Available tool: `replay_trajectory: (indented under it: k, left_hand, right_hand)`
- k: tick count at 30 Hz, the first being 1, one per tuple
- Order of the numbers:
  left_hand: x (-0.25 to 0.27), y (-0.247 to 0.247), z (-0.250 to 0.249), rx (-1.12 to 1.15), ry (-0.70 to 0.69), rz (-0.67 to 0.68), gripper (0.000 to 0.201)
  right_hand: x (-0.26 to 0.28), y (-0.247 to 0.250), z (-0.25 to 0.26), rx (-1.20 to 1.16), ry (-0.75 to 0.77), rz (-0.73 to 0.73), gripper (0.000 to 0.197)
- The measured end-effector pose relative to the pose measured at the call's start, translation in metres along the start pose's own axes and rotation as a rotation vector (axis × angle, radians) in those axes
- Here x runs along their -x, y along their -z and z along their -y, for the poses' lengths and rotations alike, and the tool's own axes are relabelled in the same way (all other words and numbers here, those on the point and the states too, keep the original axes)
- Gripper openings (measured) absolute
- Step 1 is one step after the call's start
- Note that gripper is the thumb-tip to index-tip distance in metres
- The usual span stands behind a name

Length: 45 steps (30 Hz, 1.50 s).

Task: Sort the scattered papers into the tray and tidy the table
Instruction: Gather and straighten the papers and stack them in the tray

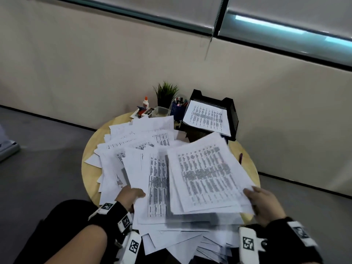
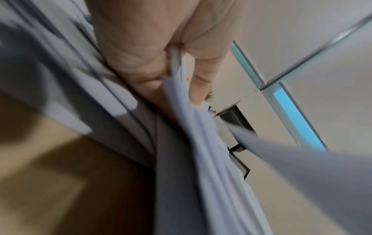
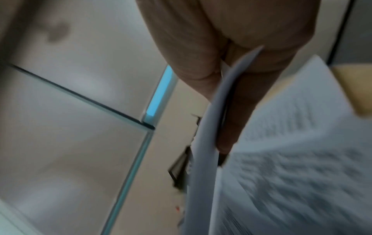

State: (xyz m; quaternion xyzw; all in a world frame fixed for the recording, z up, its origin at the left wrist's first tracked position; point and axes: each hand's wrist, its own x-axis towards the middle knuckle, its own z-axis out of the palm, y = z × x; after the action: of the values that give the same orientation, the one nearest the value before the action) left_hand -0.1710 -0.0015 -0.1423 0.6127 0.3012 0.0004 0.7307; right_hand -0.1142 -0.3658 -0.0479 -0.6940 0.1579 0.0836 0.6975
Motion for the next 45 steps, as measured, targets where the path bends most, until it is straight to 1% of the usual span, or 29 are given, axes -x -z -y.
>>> replay_trajectory:
  k: [1, 3, 5, 6, 8, 9, 11, 12, 13, 15, 16, 17, 19, 21, 23, 25, 28, 30, 31, 33, 34, 35, 37, 40, 41, 42, 43, 44, 45]
  left_hand:
    - [0.003, -0.001, -0.004, 0.002, 0.016, 0.002, 0.023]
    - [0.011, -0.003, -0.011, 0.064, 0.048, 0.021, 0.012]
    - [0.013, -0.004, -0.012, 0.104, 0.029, 0.05, 0.014]
    - [0.013, -0.005, -0.011, 0.101, 0.017, 0.064, 0.013]
    - [0.011, -0.004, -0.008, 0.103, -0.003, 0.076, 0.005]
    - [0.01, -0.004, -0.006, 0.102, -0.001, 0.07, 0.006]
    - [0.01, -0.003, -0.004, 0.069, 0.002, 0.071, 0.013]
    - [0.011, -0.003, -0.004, 0.076, 0.006, 0.08, 0.017]
    - [0.013, -0.004, -0.005, 0.076, 0.016, 0.104, 0.023]
    - [0.015, -0.005, -0.007, -0.026, 0.015, 0.138, 0.036]
    - [0.014, -0.005, -0.007, -0.077, 0.009, 0.145, 0.037]
    - [0.013, -0.005, -0.007, -0.101, 0.015, 0.141, 0.034]
    - [0.01, -0.002, -0.007, -0.115, 0.015, 0.113, 0.034]
    - [0.009, -0.001, -0.007, -0.117, 0.005, 0.081, 0.035]
    - [0.009, 0.001, -0.009, -0.136, -0.022, 0.058, 0.033]
    - [0.008, 0.003, -0.011, -0.111, -0.048, 0.023, 0.027]
    - [0.008, 0.006, -0.013, -0.101, -0.069, -0.006, 0.019]
    - [0.01, 0.005, -0.014, -0.084, -0.069, -0.01, 0.02]
    - [0.012, 0.004, -0.015, -0.067, -0.075, -0.008, 0.023]
    - [0.015, 0.001, -0.018, -0.04, -0.093, 0.021, 0.029]
    - [0.017, -0.001, -0.02, -0.027, -0.102, 0.039, 0.033]
    - [0.019, -0.002, -0.022, -0.009, -0.101, 0.064, 0.037]
    - [0.023, -0.007, -0.028, 0.052, -0.113, 0.116, 0.041]
    - [0.037, -0.015, -0.041, 0.124, -0.148, 0.222, 0.042]
    - [0.041, -0.016, -0.045, 0.121, -0.169, 0.263, 0.041]
    - [0.045, -0.017, -0.05, 0.105, -0.19, 0.315, 0.045]
    - [0.047, -0.017, -0.055, 0.082, -0.2, 0.366, 0.057]
    - [0.046, -0.015, -0.06, 0.023, -0.213, 0.401, 0.073]
    - [0.045, -0.014, -0.067, -0.035, -0.233, 0.431, 0.084]
  right_hand:
    - [-0.002, -0.008, -0.013, 0.031, -0.02, 0.024, 0.015]
    - [-0.005, -0.023, -0.035, 0.163, -0.067, 0.066, 0.021]
    - [-0.008, -0.032, -0.048, 0.314, -0.109, 0.076, 0.008]
    - [-0.012, -0.034, -0.053, 0.383, -0.126, 0.058, 0.011]
    - [-0.021, -0.038, -0.059, 0.504, -0.124, 0.078, 0.026]
    - [-0.026, -0.039, -0.061, 0.603, -0.098, 0.09, 0.027]
    - [-0.025, -0.046, -0.059, 0.849, -0.022, 0.109, 0.012]
    - [-0.022, -0.051, -0.058, 0.941, -0.001, 0.128, 0.009]
    - [-0.018, -0.058, -0.057, 0.989, 0.024, 0.166, 0.013]
    - [-0.014, -0.068, -0.057, 0.993, 0.042, 0.253, 0.029]
    - [-0.014, -0.072, -0.056, 1.016, 0.043, 0.254, 0.035]
    - [-0.019, -0.073, -0.055, 1.074, 0.044, 0.203, 0.038]
    - [-0.024, -0.07, -0.048, 1.189, 0.023, -0.013, 0.043]
    - [-0.03, -0.061, -0.045, 1.232, -0.045, -0.152, 0.059]
    - [-0.035, -0.052, -0.047, 1.257, -0.101, -0.146, 0.074]
    - [-0.039, -0.046, -0.052, 1.281, -0.095, -0.136, 0.079]
    - [-0.037, -0.042, -0.052, 1.28, -0.079, -0.149, 0.079]
    - [-0.033, -0.043, -0.05, 1.304, -0.077, -0.154, 0.073]
    - [-0.031, -0.044, -0.05, 1.309, -0.042, -0.164, 0.071]
    - [-0.03, -0.048, -0.052, 1.212, 0.146, -0.175, 0.069]
    - [-0.029, -0.05, -0.05, 1.081, 0.241, -0.16, 0.069]
    - [-0.027, -0.053, -0.047, 0.913, 0.281, -0.12, 0.07]
    - [-0.022, -0.061, -0.034, 0.632, 0.226, 0.009, 0.072]
    - [-0.02, -0.067, -0.018, 0.334, 0.024, 0.244, 0.065]
    - [-0.021, -0.066, -0.014, 0.235, -0.033, 0.345, 0.065]
    - [-0.019, -0.064, -0.009, 0.135, -0.075, 0.436, 0.059]
    - [-0.017, -0.063, -0.004, 0.055, -0.084, 0.527, 0.055]
    - [-0.014, -0.061, 0.001, 0.027, -0.07, 0.598, 0.056]
    - [-0.015, -0.06, 0.005, 0.049, -0.03, 0.636, 0.064]
